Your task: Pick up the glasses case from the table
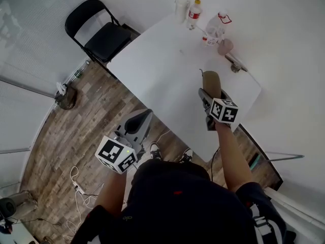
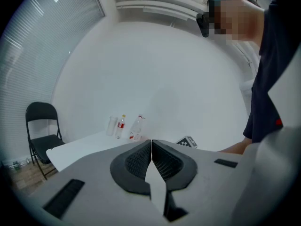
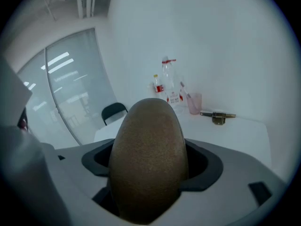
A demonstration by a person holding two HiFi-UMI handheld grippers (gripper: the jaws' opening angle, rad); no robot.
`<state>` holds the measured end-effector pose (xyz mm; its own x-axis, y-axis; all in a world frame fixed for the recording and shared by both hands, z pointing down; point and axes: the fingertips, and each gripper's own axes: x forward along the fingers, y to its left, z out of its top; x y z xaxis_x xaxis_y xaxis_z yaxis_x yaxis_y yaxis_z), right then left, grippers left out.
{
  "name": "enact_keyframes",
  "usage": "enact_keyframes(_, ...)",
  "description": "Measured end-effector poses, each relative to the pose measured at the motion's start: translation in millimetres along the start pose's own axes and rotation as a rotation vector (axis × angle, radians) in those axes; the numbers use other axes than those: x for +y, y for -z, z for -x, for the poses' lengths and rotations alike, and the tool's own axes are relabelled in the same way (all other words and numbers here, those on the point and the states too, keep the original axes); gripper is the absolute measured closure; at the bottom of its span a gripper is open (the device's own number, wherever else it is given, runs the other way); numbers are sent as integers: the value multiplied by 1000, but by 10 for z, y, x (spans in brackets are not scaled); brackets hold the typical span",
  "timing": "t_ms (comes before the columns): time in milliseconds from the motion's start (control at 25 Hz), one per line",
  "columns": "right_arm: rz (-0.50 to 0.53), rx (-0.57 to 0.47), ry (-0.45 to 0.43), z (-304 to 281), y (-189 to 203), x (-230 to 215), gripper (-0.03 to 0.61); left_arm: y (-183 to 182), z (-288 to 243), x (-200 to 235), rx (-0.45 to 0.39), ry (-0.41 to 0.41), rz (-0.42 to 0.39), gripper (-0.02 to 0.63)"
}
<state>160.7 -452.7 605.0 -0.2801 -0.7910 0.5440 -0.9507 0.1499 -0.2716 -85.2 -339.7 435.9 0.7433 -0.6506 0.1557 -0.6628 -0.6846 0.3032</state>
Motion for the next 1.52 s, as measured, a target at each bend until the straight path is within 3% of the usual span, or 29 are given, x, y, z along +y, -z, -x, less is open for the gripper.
enact_keyframes(320, -6, -371, -167, 1284, -771, 345, 166, -263, -216, -472, -36, 100, -66, 589)
enact_keyframes(600, 70, -545, -215, 2334, -949, 502, 164, -460, -331, -896, -70, 174, -122, 591)
enact_keyframes(960, 202, -614, -157, 2982, -1086, 536, 164, -528, -442, -1299, -79, 235, -177, 590)
enact_keyframes(1520, 246, -603, -186, 3018, -1118, 583, 164, -617, -459, -1423, -94, 236, -181, 589)
